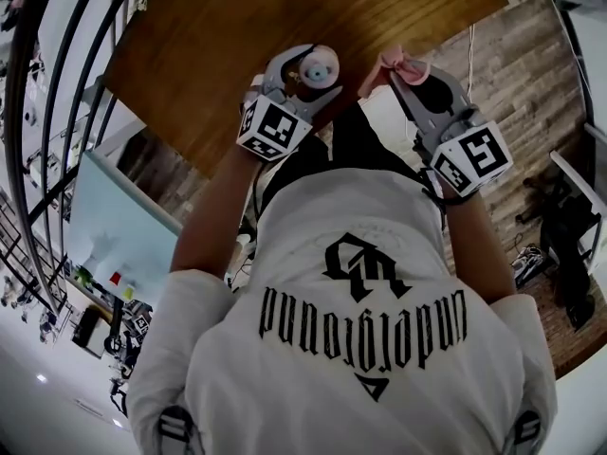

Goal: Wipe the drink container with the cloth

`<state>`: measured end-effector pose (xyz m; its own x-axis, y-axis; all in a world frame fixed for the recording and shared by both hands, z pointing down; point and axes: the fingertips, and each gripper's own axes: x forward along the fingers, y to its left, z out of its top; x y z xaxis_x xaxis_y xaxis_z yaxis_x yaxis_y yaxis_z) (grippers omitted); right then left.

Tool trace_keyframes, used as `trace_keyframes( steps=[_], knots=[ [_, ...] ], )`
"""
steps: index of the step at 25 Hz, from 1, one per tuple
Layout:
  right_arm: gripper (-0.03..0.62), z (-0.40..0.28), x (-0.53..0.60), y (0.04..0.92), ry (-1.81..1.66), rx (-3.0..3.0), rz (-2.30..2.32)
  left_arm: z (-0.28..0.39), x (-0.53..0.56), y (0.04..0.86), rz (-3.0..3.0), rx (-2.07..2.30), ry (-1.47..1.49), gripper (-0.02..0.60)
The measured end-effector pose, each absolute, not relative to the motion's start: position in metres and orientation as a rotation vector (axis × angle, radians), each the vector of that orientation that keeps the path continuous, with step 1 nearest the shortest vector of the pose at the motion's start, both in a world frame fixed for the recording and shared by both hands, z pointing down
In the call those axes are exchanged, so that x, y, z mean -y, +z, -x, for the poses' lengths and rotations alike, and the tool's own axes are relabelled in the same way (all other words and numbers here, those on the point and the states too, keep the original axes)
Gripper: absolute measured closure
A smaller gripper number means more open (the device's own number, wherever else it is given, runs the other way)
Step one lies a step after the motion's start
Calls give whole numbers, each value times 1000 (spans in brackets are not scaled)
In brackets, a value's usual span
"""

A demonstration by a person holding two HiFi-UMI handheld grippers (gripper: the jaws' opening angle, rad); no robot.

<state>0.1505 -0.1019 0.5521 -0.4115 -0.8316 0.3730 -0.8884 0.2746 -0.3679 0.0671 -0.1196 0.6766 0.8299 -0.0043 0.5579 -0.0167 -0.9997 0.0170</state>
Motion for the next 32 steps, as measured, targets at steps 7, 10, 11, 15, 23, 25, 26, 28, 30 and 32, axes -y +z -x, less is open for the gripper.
trace_keyframes(
  steps=[7,10,11,15,23,25,26,28,30,32],
  knots=[
    [548,-146,107,534,764,2484,-1599,-61,121,628,-2990,111,844,196],
    [548,-140,113,521,719,2524,-1569,-60,128,595,-3011,156,759,196],
    [548,-138,115,517,704,2537,-1558,-58,131,584,-3010,176,733,196],
    [548,-127,121,492,636,2602,-1496,-50,142,541,-2995,259,679,196],
    [548,-103,126,444,449,2748,-1289,-42,162,453,-2945,380,506,196],
    [548,-94,133,431,381,2780,-1221,-42,170,429,-2972,400,479,196],
    [548,-89,135,424,346,2797,-1190,-42,173,417,-2988,409,470,196],
    [548,-79,140,407,274,2839,-1143,-40,179,392,-3007,424,446,196],
    [548,-71,146,386,194,2878,-1114,-37,186,367,-3007,428,428,196],
    [548,-65,153,359,109,2910,-1100,-35,192,345,-3001,430,413,196]
  ],
)
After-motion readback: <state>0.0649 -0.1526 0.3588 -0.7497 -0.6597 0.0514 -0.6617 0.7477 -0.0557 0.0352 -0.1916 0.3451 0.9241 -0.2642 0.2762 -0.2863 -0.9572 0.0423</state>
